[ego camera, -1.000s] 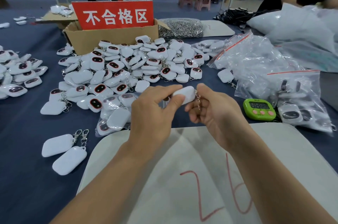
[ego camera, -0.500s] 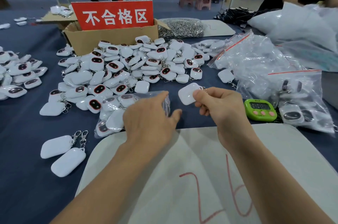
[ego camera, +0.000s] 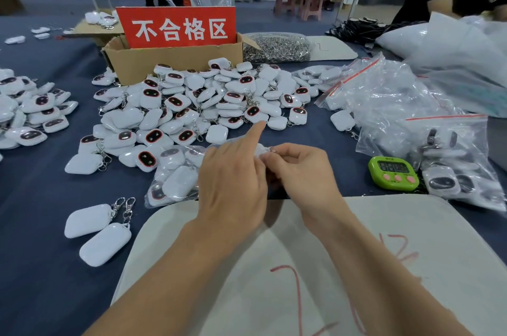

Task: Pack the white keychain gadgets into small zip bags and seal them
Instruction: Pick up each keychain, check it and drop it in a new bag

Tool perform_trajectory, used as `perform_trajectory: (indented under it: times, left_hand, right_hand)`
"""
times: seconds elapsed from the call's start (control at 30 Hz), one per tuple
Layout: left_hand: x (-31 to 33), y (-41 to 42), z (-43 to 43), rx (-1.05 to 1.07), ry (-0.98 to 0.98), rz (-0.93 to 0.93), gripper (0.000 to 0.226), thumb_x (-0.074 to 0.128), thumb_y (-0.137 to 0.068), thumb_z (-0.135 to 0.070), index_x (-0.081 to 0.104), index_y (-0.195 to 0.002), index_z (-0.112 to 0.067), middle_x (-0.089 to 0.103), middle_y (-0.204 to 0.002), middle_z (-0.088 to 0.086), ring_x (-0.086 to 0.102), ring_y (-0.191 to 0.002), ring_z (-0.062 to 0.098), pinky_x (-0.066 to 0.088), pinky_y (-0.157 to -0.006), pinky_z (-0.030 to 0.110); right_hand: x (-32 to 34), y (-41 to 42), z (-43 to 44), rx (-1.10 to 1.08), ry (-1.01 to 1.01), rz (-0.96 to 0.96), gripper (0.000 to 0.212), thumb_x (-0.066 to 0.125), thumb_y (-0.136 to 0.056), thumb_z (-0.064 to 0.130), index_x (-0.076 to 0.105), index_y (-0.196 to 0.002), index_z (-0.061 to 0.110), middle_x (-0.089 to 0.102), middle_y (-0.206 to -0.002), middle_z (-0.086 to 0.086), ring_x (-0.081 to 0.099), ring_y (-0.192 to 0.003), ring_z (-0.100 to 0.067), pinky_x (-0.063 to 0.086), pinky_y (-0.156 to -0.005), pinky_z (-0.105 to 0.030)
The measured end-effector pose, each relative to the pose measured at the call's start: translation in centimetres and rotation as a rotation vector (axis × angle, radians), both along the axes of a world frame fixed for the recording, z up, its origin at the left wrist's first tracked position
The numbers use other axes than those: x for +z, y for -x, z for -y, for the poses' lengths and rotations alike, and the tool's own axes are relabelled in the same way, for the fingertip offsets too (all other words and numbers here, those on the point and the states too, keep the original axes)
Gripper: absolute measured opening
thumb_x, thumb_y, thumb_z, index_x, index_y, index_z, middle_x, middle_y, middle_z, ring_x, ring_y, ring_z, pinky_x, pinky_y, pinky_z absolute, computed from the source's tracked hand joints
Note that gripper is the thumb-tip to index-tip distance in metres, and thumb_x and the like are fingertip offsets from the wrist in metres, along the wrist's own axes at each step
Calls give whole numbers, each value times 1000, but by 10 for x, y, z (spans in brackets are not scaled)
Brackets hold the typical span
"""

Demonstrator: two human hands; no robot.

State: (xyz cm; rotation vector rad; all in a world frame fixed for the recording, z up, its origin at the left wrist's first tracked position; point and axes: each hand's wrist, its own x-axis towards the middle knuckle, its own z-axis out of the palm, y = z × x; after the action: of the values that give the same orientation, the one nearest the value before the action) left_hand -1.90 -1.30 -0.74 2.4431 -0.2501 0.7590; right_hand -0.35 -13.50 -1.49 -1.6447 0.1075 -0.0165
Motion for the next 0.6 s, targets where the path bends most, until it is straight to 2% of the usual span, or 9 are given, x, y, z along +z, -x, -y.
perform_trajectory:
  times: [0.13, 0.2, 0.23, 0.3, 0.37, 0.43, 0.47, 0.5, 0.6]
  left_hand:
    - [0, 0, -2, -100, 94, -14, 52, 45, -92, -6, 58, -143, -12, 52, -88, -10, 39, -81, 6, 29, -80, 22]
    - [1, 0, -3, -130, 170, -34, 53, 43, -94, -10, 56, -145, -18, 51, -86, -12, 45, -84, 8, 37, -83, 27]
    - [2, 0, -3, -128, 204, -29, 53, 43, -95, -10, 55, -146, -20, 51, -83, -12, 48, -83, 10, 41, -83, 30]
    - [3, -1, -5, -104, 249, 21, 52, 44, -96, -9, 56, -145, -20, 50, -78, -12, 48, -79, 12, 43, -81, 35]
    - [5, -3, -6, -65, 287, 72, 49, 46, -98, -4, 56, -144, -18, 50, -75, -11, 49, -76, 15, 45, -82, 40]
    - [7, -2, -7, -29, 334, 97, 48, 47, -101, -1, 55, -144, -18, 51, -74, -9, 51, -76, 20, 47, -82, 44]
    - [9, -3, -10, -12, 366, 117, 47, 46, -101, -1, 55, -144, -18, 52, -74, -9, 51, -75, 20, 47, -80, 43]
    - [12, -5, -14, 13, 407, 146, 46, 46, -102, -2, 56, -144, -18, 55, -75, -6, 53, -76, 21, 48, -78, 41]
    - [24, -10, -32, 95, 554, 286, 42, 45, -101, -4, 60, -138, -15, 59, -81, 0, 56, -78, 22, 50, -77, 39]
  right_hand:
    - [3, 1, -1, 301, 61, 14, 37, 49, -100, 2, 81, -92, 18, 79, -86, -9, 73, -78, -12, 58, -69, -21]
    - [5, 3, 0, 393, 224, 24, 39, 50, -96, 6, 79, -88, 30, 78, -81, 6, 70, -73, 0, 52, -67, -15]
    - [4, 3, 0, 366, 361, 62, 36, 53, -92, 12, 78, -86, 37, 77, -79, 12, 67, -72, 4, 48, -67, -11]
    - [1, -1, 2, 116, 596, 248, 26, 65, -85, 17, 78, -84, 40, 73, -80, 15, 62, -79, 1, 41, -68, -7]
    - [3, -6, 14, -204, 635, 359, 21, 69, -83, 15, 80, -78, 34, 71, -84, 15, 58, -84, -1, 40, -75, -6]
    - [4, -16, 31, -364, 555, 247, 22, 67, -86, 17, 77, -74, 32, 71, -82, 14, 62, -79, -5, 50, -81, -18]
    - [2, -20, 38, -380, 548, 165, 23, 65, -87, 17, 76, -73, 30, 72, -79, 12, 63, -73, -8, 55, -81, -28]
    - [-1, -23, 42, -366, 557, 94, 24, 64, -88, 16, 76, -72, 29, 72, -74, 13, 64, -68, -10, 57, -76, -30]
    - [-10, -29, 41, -332, 602, 48, 28, 61, -88, 16, 74, -67, 30, 67, -60, 20, 62, -57, -1, 44, -52, -10]
